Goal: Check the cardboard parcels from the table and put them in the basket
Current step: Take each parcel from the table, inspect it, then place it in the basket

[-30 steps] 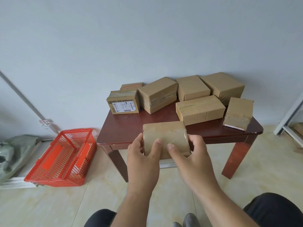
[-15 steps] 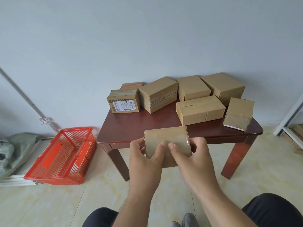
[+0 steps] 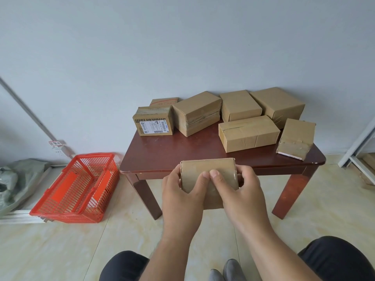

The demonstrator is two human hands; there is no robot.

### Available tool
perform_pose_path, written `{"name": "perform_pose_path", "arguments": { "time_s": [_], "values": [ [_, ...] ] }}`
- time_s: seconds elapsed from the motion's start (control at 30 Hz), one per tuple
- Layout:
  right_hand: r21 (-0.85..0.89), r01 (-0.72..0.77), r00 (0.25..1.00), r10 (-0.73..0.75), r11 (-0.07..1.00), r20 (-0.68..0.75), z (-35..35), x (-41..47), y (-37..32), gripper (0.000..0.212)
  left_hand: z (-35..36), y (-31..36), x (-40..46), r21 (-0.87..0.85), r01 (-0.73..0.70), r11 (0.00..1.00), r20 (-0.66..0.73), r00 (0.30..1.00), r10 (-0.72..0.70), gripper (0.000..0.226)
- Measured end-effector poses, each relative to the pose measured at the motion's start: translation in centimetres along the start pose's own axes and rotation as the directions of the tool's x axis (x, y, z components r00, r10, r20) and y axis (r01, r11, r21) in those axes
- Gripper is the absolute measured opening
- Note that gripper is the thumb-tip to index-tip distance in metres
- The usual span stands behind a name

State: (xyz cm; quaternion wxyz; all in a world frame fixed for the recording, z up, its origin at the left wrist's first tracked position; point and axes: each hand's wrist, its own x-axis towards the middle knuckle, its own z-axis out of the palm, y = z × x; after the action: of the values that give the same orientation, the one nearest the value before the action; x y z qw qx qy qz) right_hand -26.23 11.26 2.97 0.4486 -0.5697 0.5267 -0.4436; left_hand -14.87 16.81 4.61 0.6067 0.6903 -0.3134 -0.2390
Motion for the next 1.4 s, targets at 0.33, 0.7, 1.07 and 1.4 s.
{"name": "perform_pose_path", "arguments": {
  "time_s": [0.33,0.7,1.07,1.4],
  "values": [
    [0.027,-0.070,0.997,0.070,0.997,-0.010,-0.4,0.7,-0.5,0.042,0.4,-0.5,-0.7,0.038,-0.008,0.999,0.016,1.000,0.007,0.052],
    [0.077,-0.083,0.996,0.081,0.994,0.023,-0.2,0.0,-0.8,0.041,0.3,0.0,-0.7,0.000,0.013,1.000,-0.005,1.000,-0.013,0.026],
    [0.159,-0.171,0.978,0.148,0.972,0.147,-0.1,-0.4,0.0,0.037,0.5,-1.5,-1.0,-0.106,0.109,0.988,0.062,0.993,-0.103,0.035],
    [0.083,-0.106,0.986,0.093,0.991,0.141,-0.1,0.3,0.4,0.081,0.4,-1.0,-0.8,0.002,0.087,0.996,0.133,0.987,-0.087,0.075]
  ]
}}
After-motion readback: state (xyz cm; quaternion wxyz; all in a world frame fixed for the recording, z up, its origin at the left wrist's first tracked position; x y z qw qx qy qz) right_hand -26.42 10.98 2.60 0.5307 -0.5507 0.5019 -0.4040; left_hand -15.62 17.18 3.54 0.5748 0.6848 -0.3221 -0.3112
